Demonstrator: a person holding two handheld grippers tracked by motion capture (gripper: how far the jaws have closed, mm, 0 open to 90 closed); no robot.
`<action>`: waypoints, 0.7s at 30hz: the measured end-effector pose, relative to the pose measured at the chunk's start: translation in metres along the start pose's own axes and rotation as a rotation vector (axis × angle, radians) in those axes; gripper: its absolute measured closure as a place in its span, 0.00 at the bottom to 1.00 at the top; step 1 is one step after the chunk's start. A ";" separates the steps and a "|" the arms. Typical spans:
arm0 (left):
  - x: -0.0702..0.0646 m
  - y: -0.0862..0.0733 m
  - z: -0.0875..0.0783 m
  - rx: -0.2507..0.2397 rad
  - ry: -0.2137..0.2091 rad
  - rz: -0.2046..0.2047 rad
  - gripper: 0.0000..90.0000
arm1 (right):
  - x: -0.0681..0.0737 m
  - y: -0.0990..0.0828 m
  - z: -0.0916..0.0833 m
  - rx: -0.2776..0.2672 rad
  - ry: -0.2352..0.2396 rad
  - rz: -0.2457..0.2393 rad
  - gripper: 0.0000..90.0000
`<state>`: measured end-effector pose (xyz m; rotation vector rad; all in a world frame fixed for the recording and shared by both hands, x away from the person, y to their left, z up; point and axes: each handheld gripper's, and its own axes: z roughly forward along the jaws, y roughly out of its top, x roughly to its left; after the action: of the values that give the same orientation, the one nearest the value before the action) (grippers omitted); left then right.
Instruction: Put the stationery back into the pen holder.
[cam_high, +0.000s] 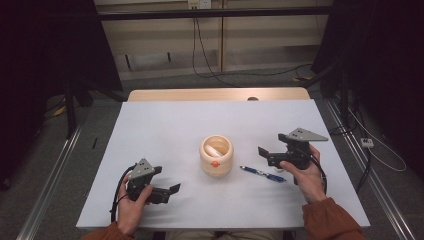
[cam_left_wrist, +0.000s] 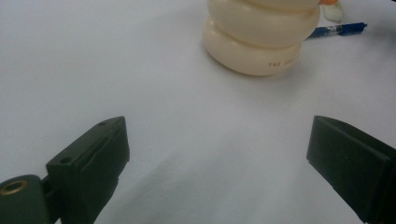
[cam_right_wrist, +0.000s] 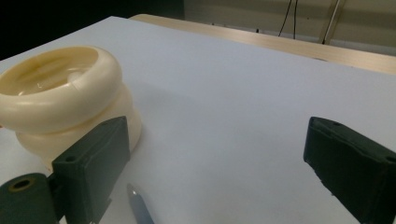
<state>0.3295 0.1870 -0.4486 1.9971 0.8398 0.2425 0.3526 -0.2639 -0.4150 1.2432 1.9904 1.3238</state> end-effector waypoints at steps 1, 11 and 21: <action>0.000 0.000 0.000 0.001 -0.001 -0.001 0.06 | -0.001 -0.001 -0.002 0.004 -0.004 0.006 0.08; 0.000 0.000 0.000 0.002 0.003 -0.008 0.06 | -0.004 -0.012 -0.015 0.059 0.028 -0.035 0.09; 0.001 0.000 0.001 0.011 0.007 -0.005 0.06 | -0.027 -0.022 -0.033 0.111 0.053 0.024 0.08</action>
<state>0.3301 0.1872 -0.4494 2.0056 0.8519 0.2422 0.3316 -0.3065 -0.4233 1.2985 2.1173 1.2850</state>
